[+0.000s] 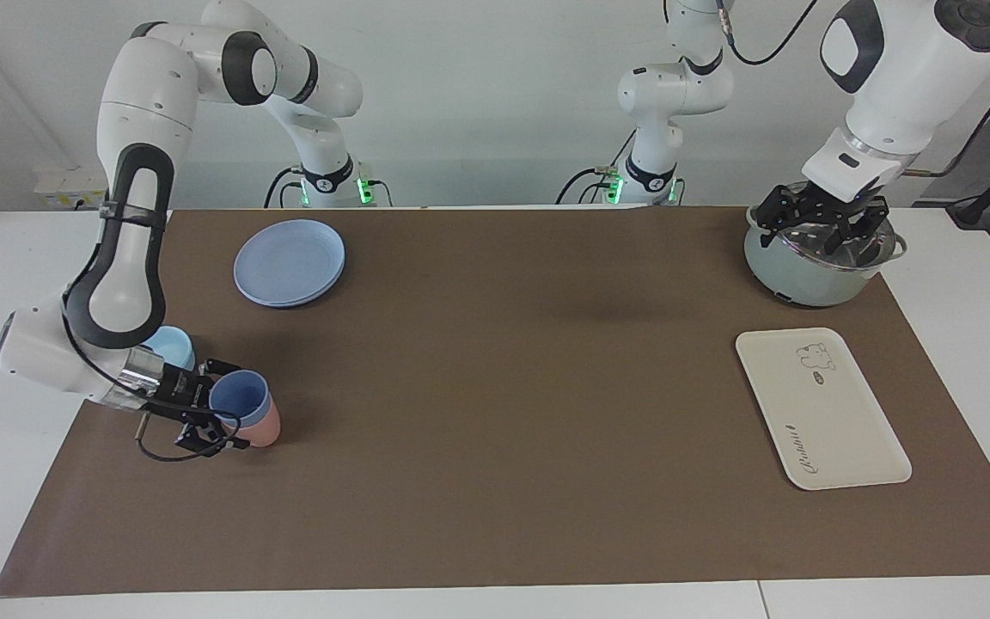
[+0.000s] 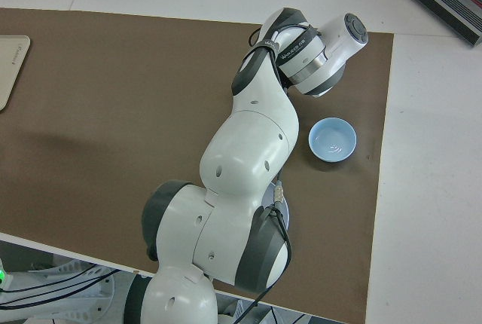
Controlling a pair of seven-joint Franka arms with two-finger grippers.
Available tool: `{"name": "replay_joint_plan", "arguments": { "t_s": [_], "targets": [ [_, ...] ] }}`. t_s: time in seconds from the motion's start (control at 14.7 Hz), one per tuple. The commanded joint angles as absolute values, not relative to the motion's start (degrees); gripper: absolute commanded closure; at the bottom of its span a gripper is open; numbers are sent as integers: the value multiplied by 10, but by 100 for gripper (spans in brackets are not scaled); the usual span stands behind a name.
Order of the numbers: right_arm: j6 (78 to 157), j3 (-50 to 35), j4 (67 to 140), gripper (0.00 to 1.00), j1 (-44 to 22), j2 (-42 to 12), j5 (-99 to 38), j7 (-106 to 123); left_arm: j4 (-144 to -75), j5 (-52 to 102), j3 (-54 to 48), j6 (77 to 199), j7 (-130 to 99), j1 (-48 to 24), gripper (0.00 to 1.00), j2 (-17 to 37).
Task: Place cup on tray
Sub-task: 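Grasp the blue cup rim with the right gripper and lift it out, then carry the blue cup toward center while the left gripper reaches toward it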
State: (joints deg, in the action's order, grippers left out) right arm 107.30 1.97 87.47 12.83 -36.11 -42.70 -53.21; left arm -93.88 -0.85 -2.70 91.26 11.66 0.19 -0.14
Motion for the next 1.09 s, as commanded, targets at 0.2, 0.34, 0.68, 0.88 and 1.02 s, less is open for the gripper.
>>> {"name": "replay_joint_plan", "arguments": {
  "t_s": [0.2, 0.34, 0.68, 0.88, 1.02],
  "targets": [
    [1046, 13, 920, 100, 123, -324, -454, -511, -961, -15, -22, 925, 110, -5, 0, -20],
    [1035, 13, 920, 100, 112, -310, -454, -520, -961, -14, -22, 924, 110, -5, 0, -20],
    [1038, 13, 949, 100, 44, -243, -454, -598, -961, -15, -22, 925, 110, -5, 0, -20],
    [1035, 14, 958, 100, -20, -214, -454, -618, -961, -14, -22, 925, 110, -4, 0, -20],
    [1044, 13, 958, 100, -58, -200, -454, -676, -960, -15, -22, 925, 110, -4, 0, -20]
  ]
}}
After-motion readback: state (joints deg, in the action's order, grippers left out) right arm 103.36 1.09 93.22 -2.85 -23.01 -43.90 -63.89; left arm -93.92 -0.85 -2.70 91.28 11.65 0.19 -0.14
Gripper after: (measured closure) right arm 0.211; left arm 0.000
